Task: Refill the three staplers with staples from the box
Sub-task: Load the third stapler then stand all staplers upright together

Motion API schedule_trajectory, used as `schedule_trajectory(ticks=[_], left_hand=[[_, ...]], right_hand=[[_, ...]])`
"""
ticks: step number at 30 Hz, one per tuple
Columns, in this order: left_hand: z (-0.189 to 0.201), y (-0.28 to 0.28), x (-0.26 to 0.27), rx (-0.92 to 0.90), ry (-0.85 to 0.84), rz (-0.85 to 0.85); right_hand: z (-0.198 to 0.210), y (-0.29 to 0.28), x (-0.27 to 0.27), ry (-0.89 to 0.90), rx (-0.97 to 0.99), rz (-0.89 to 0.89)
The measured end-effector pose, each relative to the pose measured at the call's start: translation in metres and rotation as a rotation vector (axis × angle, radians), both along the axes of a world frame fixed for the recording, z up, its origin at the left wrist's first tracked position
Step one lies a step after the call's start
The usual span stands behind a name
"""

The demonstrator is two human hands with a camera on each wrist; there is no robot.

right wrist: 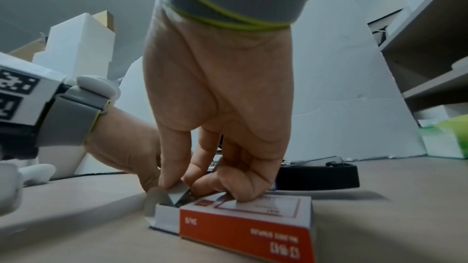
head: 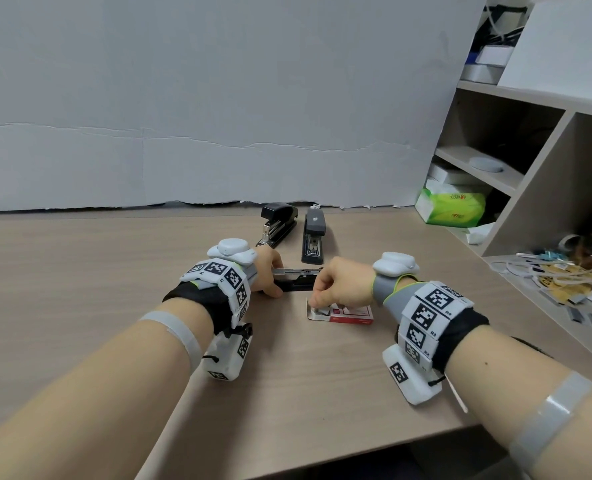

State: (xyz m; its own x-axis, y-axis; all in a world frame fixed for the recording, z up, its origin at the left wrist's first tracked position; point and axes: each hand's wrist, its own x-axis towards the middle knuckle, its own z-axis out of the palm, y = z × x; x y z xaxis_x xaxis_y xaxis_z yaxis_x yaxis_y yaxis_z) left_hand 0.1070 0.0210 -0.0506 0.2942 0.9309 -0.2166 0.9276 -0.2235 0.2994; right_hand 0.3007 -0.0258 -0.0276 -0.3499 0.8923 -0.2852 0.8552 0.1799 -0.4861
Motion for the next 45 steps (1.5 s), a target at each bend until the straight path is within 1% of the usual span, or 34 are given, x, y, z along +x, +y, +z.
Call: schedule_trajectory(ticks=[2,4,6,9,11,18,21,25,27,31,33,36,45], left_hand=[[0.000,0.000,0.000,-0.002,0.001,-0.002],[0.001,-0.001,0.000,-0.004,0.004,-0.005],[0.001,-0.002,0.000,-0.008,-0.003,-0.001],[0.001,-0.003,0.000,-0.008,-0.017,0.007],[0.001,-0.003,0.000,-0.008,-0.031,0.010],[0.002,-0.004,-0.010,-0.007,-0.093,-0.024],[0.001,-0.005,-0.021,-0.028,-0.170,-0.008],[-0.002,-0.005,-0.028,-0.061,-0.307,0.013],[-0.005,-0.002,-0.030,-0.068,-0.345,0.023],[-0.008,0.000,-0.031,-0.091,-0.377,0.029],[-0.009,0.001,-0.031,-0.100,-0.388,0.031],[-0.009,0.001,-0.031,-0.099,-0.384,0.029],[-0.008,-0.002,-0.028,-0.094,-0.382,0.037]], right_hand=[[-0.001,-0.001,0.000,0.012,-0.005,-0.002],[-0.001,-0.001,0.001,0.083,-0.016,-0.024],[0.000,-0.001,0.004,0.230,-0.019,-0.081],[0.005,0.002,0.008,0.456,0.000,-0.214],[0.008,0.005,0.009,0.557,-0.001,-0.244],[0.014,0.012,-0.002,0.678,-0.047,-0.221],[0.013,0.021,-0.014,0.702,-0.048,-0.228],[0.009,0.033,-0.028,0.650,0.010,-0.231],[0.004,0.040,-0.034,0.535,0.063,-0.216],[0.001,0.048,-0.031,0.215,0.165,-0.139],[0.002,0.050,-0.027,0.131,0.190,-0.124],[0.001,0.050,-0.023,0.079,0.169,-0.114],[0.002,0.050,-0.021,0.047,0.168,-0.081]])
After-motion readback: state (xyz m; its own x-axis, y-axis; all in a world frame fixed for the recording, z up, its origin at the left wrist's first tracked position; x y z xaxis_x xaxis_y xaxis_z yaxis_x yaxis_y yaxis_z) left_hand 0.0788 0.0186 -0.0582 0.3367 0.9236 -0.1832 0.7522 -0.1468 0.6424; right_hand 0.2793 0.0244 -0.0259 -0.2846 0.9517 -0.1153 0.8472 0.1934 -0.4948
